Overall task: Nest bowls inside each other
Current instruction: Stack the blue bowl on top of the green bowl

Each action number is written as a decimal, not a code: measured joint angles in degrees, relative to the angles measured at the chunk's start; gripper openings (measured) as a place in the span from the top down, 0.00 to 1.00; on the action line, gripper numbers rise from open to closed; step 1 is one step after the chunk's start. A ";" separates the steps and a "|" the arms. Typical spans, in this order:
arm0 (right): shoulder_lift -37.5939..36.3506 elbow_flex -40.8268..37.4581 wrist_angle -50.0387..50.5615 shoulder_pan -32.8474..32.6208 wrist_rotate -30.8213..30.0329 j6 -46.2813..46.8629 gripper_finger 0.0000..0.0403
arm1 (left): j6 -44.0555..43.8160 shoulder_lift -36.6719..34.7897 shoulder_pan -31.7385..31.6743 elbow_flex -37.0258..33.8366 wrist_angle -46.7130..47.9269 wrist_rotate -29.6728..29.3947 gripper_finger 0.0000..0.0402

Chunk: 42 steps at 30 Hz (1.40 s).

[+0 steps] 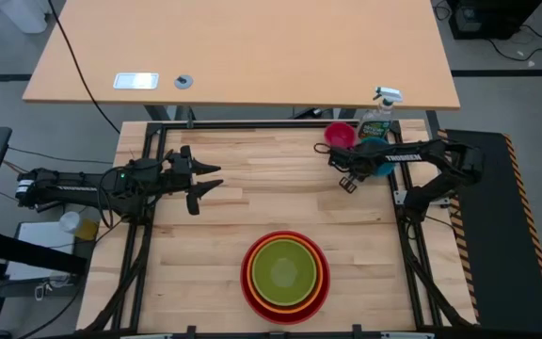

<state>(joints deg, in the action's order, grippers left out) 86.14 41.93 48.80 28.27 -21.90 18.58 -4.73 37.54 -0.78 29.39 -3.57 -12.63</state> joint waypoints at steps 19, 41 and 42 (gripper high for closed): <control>-3.78 15.89 15.29 -28.02 -6.42 15.00 0.93 | 3.06 0.00 0.00 0.00 -0.28 -0.11 0.53; 31.12 64.01 11.64 -64.23 -0.22 -5.14 0.93 | 2.80 0.01 -0.02 -0.02 -0.68 -0.75 0.53; 32.63 66.12 11.85 -64.31 1.90 -5.85 0.93 | 2.62 0.00 -0.02 -0.02 -0.68 -0.75 0.53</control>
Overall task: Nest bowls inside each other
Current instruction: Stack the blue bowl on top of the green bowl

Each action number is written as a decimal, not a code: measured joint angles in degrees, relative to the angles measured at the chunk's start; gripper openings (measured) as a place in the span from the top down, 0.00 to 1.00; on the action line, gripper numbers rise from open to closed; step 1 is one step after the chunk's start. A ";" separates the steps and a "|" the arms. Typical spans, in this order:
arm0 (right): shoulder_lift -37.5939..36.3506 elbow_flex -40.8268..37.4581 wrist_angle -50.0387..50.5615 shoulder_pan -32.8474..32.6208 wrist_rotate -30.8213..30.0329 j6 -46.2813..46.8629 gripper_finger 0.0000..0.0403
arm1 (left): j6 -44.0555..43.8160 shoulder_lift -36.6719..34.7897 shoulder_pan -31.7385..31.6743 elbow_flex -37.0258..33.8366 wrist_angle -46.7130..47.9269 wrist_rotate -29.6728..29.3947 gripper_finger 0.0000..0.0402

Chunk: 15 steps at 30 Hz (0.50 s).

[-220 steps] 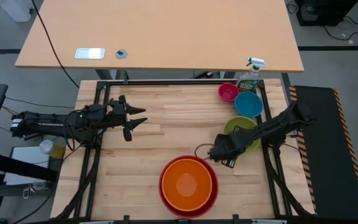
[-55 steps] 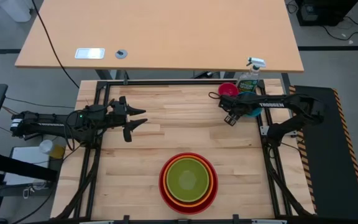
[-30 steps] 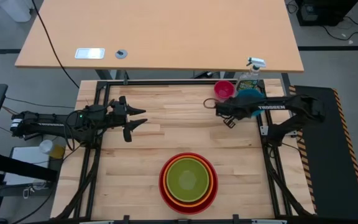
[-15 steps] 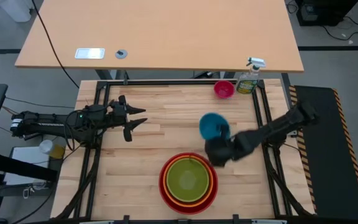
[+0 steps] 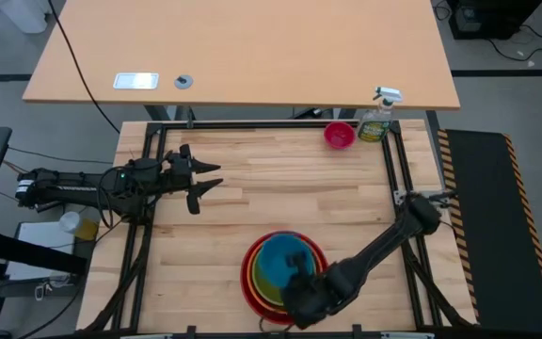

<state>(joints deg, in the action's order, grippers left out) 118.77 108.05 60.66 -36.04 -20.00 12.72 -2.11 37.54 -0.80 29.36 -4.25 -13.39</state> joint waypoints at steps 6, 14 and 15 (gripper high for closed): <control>5.61 6.38 3.91 -0.04 9.18 -1.47 0.93 | -0.09 0.00 0.00 0.00 0.02 0.02 0.53; 10.41 6.38 5.40 1.13 8.90 0.44 0.88 | -1.13 0.00 0.02 0.00 0.61 0.11 0.53; 10.81 6.38 5.42 1.37 9.08 0.64 0.86 | -1.36 0.00 0.02 0.00 0.61 0.13 0.53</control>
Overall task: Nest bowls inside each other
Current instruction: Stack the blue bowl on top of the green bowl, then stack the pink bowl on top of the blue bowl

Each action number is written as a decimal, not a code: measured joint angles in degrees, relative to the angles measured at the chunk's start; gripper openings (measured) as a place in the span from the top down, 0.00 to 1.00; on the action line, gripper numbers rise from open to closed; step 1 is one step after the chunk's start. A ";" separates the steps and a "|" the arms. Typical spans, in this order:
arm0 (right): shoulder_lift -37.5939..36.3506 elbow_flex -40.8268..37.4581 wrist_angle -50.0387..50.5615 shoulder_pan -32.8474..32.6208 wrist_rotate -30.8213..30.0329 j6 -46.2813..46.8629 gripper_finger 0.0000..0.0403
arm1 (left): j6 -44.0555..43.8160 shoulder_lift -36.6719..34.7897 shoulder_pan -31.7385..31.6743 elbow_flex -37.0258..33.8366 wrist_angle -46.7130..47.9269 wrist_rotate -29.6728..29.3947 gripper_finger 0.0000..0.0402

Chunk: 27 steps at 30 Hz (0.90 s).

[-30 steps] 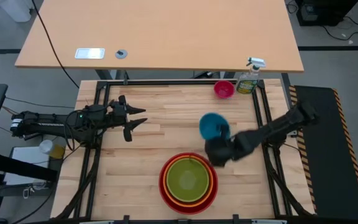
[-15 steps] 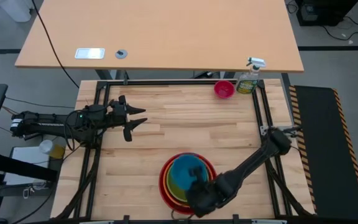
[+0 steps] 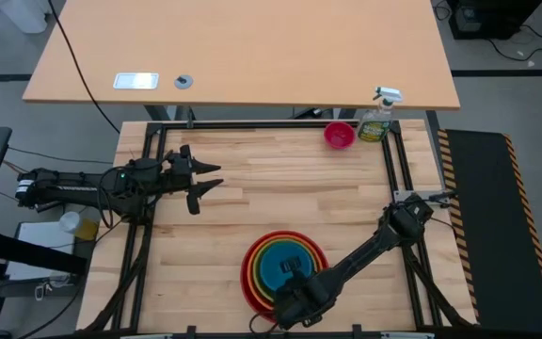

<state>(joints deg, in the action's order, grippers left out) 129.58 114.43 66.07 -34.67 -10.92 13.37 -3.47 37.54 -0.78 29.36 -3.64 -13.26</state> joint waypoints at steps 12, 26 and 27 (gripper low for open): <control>-1.78 -0.02 -0.56 1.89 4.40 5.93 0.58 | -0.22 0.00 0.00 0.00 0.14 0.00 0.53; -14.81 0.03 16.93 3.24 -14.40 14.98 0.48 | -0.24 0.00 0.00 0.00 0.17 0.00 0.53; -15.01 -0.12 19.50 3.83 -15.44 16.18 0.49 | -0.24 0.00 0.00 0.00 0.18 0.00 0.53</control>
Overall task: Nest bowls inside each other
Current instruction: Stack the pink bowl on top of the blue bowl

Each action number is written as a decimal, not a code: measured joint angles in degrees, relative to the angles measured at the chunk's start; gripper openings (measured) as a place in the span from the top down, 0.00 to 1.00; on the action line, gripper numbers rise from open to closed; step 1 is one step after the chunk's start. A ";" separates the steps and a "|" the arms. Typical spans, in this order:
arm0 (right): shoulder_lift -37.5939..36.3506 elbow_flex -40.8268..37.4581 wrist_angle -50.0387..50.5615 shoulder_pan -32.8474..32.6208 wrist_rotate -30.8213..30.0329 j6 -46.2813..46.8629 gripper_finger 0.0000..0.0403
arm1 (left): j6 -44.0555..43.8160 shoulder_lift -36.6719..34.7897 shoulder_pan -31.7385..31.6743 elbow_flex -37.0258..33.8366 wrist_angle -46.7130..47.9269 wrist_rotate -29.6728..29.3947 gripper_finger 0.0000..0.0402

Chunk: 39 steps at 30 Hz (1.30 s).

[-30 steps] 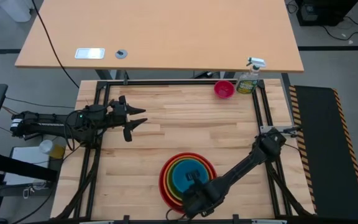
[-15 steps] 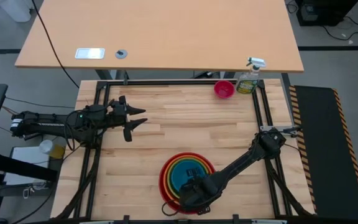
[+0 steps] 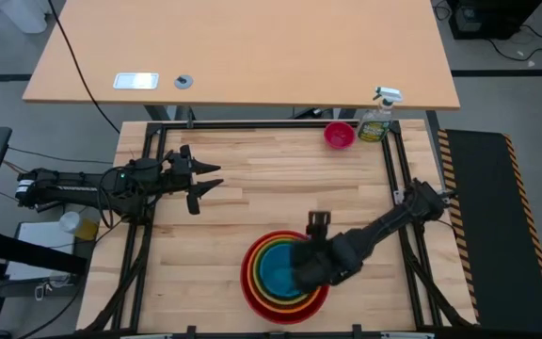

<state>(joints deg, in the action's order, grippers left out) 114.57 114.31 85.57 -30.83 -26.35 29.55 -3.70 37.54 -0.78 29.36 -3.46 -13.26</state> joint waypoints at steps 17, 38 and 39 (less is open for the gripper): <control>-16.69 -47.15 -21.28 20.45 -2.79 -6.72 0.50 | -1.23 0.02 0.00 0.00 0.90 0.00 0.53; -27.60 -68.68 -63.61 55.96 -8.36 -34.60 0.40 | 0.04 0.02 0.00 0.00 0.40 -0.05 0.53; -27.05 -68.68 -64.22 56.95 -8.20 -35.26 0.39 | 0.32 0.01 0.00 0.00 0.24 -0.08 0.53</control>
<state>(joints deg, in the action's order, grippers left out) 87.52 45.63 21.35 26.11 -34.55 -5.71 -3.38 37.55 -0.78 29.36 -3.23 -13.33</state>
